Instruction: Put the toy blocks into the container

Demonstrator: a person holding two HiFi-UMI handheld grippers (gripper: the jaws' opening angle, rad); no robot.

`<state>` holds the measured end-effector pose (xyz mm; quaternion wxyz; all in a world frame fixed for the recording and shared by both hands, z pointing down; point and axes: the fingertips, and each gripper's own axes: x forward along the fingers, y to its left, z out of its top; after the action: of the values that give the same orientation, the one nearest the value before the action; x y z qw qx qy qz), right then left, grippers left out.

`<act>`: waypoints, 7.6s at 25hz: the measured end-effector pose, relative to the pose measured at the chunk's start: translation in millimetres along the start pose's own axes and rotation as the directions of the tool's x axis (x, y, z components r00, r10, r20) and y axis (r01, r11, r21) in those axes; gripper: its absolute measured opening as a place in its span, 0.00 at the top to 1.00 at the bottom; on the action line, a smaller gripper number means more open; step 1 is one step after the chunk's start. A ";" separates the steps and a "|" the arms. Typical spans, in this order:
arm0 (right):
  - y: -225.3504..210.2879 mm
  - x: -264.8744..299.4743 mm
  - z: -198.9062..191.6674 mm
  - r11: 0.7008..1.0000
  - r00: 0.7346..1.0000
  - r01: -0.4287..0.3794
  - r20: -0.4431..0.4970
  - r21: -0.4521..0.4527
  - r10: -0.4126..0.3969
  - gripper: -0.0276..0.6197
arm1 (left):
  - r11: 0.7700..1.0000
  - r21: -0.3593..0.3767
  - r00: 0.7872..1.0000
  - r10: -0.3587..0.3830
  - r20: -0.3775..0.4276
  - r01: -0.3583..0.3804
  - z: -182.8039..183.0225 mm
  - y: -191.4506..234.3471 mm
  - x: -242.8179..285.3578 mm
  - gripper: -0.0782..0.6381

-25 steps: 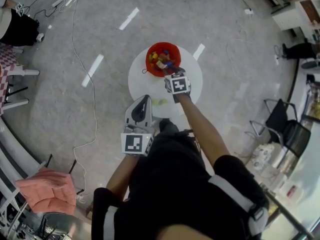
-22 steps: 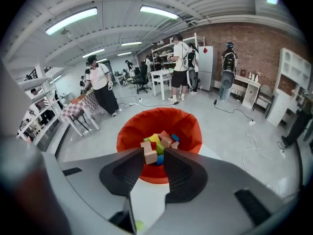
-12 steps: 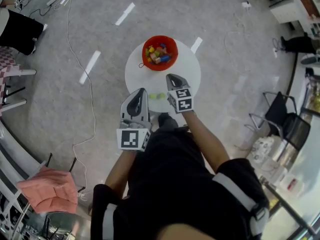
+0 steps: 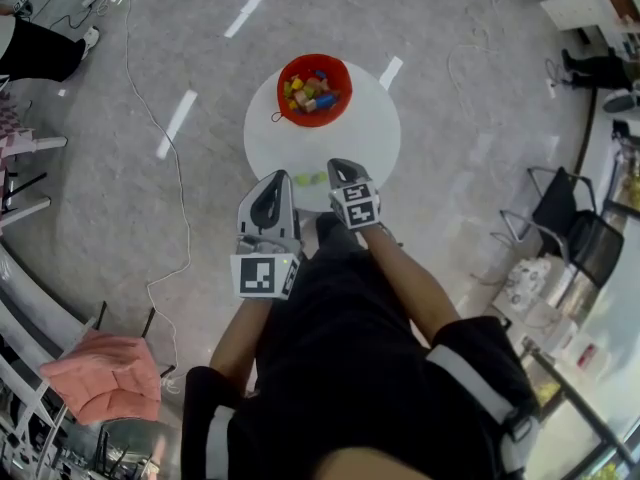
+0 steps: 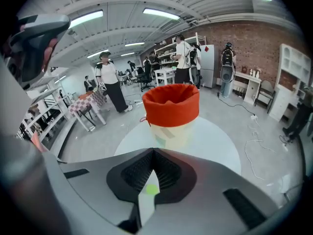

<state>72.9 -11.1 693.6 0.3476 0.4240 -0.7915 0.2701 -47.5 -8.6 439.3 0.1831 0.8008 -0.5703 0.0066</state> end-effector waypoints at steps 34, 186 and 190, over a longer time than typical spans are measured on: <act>11.0 77.7 -141.5 0.998 0.869 -0.014 -0.493 0.065 0.044 0.74 | 0.999 -0.035 0.999 -0.003 -0.051 0.001 -21.3 11.3 9.9 0.91; -48.0 48.7 113.7 1.000 0.999 0.026 -0.046 0.003 -0.026 0.77 | 1.000 0.010 1.000 -0.020 -0.010 0.020 -2.3 15.6 8.2 0.91; -47.5 43.3 115.2 0.999 0.998 0.037 -0.045 -0.001 -0.037 0.77 | 1.000 -0.003 1.000 -0.012 -0.015 0.012 -4.1 18.2 9.3 0.91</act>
<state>59.4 -138.7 663.1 0.3702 0.4324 -0.7756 0.2728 -60.1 -21.0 450.4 0.1884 0.8039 -0.5640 0.0106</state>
